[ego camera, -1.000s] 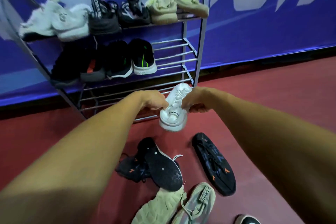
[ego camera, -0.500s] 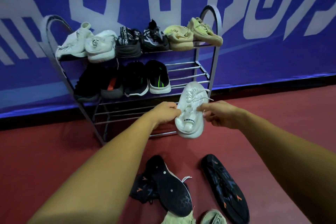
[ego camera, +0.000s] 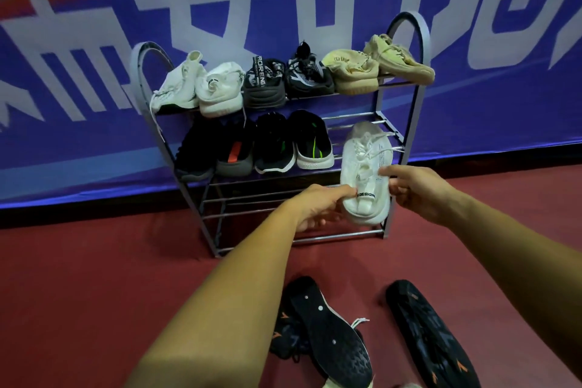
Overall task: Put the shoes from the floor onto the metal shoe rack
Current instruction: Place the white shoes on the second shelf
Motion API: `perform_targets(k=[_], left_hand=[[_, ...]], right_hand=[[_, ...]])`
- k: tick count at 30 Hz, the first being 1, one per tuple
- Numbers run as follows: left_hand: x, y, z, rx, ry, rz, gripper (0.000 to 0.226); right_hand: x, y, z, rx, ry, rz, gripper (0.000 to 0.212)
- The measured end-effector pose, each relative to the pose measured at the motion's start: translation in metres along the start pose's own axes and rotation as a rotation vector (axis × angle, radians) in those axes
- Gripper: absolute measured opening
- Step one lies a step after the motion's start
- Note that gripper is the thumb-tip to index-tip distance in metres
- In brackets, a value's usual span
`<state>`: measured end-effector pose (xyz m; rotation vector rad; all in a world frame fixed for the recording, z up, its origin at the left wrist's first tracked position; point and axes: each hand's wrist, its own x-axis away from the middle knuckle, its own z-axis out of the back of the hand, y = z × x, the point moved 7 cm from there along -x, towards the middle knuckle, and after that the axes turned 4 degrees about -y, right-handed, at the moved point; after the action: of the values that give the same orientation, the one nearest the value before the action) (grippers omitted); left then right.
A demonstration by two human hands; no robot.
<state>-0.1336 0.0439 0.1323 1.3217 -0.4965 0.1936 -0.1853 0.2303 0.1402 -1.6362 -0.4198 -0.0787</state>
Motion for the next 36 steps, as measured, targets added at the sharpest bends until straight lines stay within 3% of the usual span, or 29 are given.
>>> perform_targets(k=[6, 10, 15, 23, 29, 36], left_hand=[[-0.007, 0.004, 0.006, 0.124, -0.005, -0.054, 0.02], [-0.019, 0.006, 0.009, 0.26, 0.059, -0.065, 0.009], [-0.038, 0.01, 0.007, 0.375, 0.157, -0.077, 0.01], [-0.073, 0.017, 0.001, 0.581, 0.232, -0.08, 0.013], [-0.095, 0.015, -0.003, 0.674, 0.249, -0.111, 0.019], [-0.104, -0.007, 0.012, 0.571, 0.272, -0.021, 0.032]], right_hand=[[-0.021, -0.002, -0.003, -0.077, -0.018, 0.107, 0.034], [-0.023, -0.006, -0.008, -0.116, -0.014, 0.145, 0.062], [-0.029, 0.002, -0.007, -0.073, -0.007, 0.046, 0.028], [-0.045, 0.011, -0.003, 0.068, -0.088, -0.026, 0.052], [-0.075, 0.011, 0.001, -0.092, -0.023, 0.023, 0.026], [-0.1, 0.013, 0.0, -0.082, 0.005, 0.053, 0.03]])
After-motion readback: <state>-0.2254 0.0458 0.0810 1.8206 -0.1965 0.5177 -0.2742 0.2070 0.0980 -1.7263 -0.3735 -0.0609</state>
